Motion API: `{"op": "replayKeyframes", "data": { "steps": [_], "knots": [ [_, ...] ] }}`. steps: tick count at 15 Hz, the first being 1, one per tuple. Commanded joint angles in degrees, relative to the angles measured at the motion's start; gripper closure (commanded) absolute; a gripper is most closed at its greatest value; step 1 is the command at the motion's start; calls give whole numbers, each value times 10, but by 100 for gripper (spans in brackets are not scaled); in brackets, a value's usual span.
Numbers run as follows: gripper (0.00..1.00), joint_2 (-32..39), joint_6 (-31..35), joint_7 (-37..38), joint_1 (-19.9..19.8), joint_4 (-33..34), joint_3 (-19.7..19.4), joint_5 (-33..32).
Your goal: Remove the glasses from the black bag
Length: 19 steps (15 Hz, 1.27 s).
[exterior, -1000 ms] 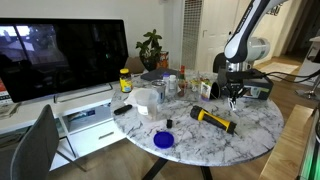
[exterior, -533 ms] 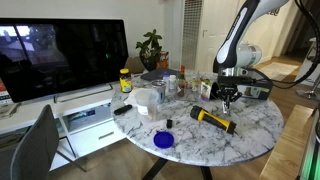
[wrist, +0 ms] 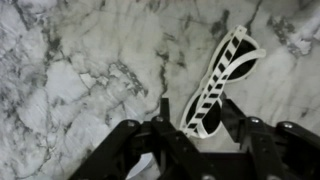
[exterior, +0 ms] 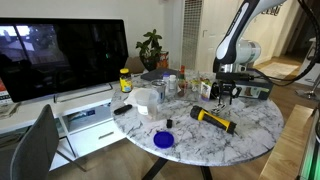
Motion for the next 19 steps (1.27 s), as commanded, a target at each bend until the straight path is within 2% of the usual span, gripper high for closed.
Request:
{"op": "replayKeyframes", "data": {
  "steps": [1,2,3,6,10,12,15,16,19],
  "knots": [
    [12,-103,-44,-37,2,-64,-16,-42],
    [4,-125,-59,-44,3,-75,-20,-59],
    [1,-155,-72,-46,7,-89,-25,-81],
    [0,-248,-97,-61,4,-127,-21,-166],
    [0,-354,-143,-79,-20,-145,12,-268],
    [0,-399,-183,-125,-29,-148,25,-287],
    [0,-458,-221,-240,-31,-153,21,-273],
    [0,-405,-201,-187,-36,-127,36,-261],
    [0,-443,-216,-232,-39,-136,34,-261]
  ]
}}
